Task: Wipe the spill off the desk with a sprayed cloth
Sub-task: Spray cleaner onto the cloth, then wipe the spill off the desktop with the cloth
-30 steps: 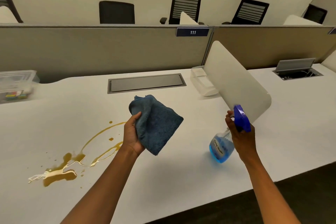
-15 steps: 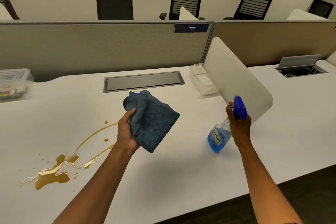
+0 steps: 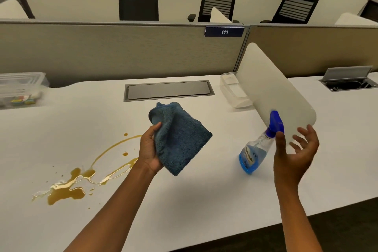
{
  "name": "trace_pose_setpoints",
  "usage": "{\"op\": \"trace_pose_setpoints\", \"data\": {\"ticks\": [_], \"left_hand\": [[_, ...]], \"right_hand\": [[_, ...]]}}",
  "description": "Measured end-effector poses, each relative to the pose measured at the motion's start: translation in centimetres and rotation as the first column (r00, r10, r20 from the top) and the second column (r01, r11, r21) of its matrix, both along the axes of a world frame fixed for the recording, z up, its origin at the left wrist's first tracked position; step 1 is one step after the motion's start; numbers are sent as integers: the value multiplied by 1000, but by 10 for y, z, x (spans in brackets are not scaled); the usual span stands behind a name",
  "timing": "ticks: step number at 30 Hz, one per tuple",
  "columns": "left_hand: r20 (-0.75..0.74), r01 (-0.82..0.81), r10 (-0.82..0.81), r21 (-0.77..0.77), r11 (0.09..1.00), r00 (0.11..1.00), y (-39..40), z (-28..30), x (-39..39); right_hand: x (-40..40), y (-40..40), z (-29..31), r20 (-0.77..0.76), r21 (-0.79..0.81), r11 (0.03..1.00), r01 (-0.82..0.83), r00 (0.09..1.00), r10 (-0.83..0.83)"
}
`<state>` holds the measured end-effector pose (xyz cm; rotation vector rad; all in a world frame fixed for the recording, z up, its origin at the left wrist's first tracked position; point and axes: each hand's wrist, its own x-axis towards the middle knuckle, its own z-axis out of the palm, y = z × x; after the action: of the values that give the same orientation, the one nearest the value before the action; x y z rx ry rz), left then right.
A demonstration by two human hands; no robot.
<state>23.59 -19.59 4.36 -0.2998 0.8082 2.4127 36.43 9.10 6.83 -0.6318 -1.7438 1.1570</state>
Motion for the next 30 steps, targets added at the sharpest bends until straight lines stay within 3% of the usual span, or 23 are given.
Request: {"op": "trace_pose_setpoints", "data": {"ticks": [4,7,9,11,12,14,19,26,30], "left_hand": [[25,51,-50,-23,998,998,-1,4,12],[38,85,-83,-29,996,996,-2,8,23],[42,123,-124,13,992,991,-1,12,30],[33,112,-115,61,992,993,-5,14,37],[18,126,-128,86,988,992,-3,16,38],[-21,141,-140,136,981,990,-4,18,41],[-45,119,-114,124,985,992,-23,15,46],[0,-28,28,-56,998,1000,-47,14,43],[42,-15,21,-142,990,999,-59,17,42]], "right_hand": [[0,-54,16,48,-107,967,-231,970,237],[-9,-93,17,207,-309,849,-428,842,499],[-10,-109,15,240,-488,722,-490,720,651],[-12,-124,15,137,-685,503,-527,585,800],[-12,-126,15,56,-753,405,-519,562,825],[-11,-130,15,-64,-817,277,-506,557,828],[-14,-139,6,-206,-865,149,-479,610,766],[-7,-145,1,-401,-860,-43,-509,621,674],[-1,-149,-9,-526,-845,-250,-472,652,546]]}}
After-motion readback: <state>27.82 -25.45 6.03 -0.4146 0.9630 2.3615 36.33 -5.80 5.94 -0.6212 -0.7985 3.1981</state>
